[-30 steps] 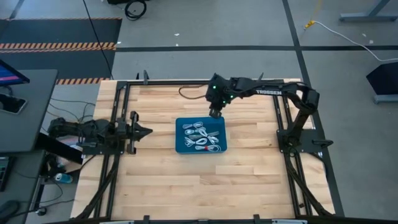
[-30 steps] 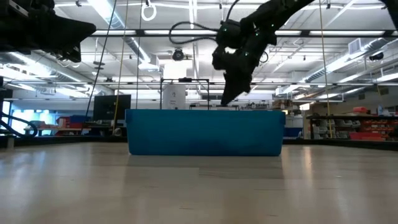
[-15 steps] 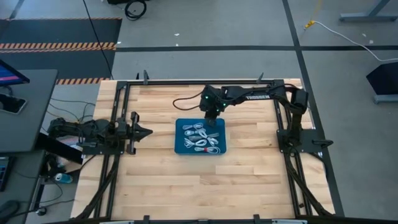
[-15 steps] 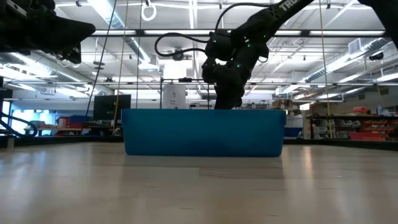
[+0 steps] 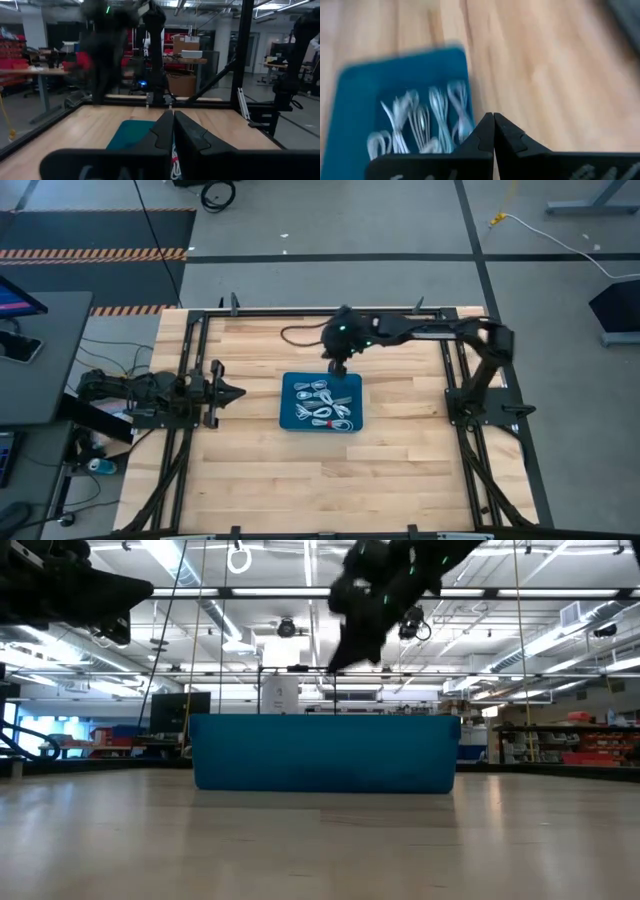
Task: Pick and place USB-C Cables
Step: Adjust the bin into the center of the table
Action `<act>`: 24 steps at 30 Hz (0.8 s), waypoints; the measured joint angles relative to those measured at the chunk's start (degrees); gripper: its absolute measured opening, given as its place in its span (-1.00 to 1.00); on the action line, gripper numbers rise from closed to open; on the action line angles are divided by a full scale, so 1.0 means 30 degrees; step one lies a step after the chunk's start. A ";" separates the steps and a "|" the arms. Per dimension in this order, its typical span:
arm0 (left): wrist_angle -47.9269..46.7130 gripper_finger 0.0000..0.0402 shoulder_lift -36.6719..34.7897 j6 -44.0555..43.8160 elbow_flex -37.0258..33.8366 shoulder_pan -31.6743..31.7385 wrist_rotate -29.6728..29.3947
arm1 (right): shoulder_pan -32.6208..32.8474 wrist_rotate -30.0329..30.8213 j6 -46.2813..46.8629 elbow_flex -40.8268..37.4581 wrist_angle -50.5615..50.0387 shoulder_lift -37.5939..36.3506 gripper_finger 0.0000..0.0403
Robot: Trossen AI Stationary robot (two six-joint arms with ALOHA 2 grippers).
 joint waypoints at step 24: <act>-0.0398 -0.90 0.0000 -0.0780 0.0000 0.0000 -0.0026 | 0.5263 0.4933 0.2924 -1.4077 1.0139 -1.9001 -0.98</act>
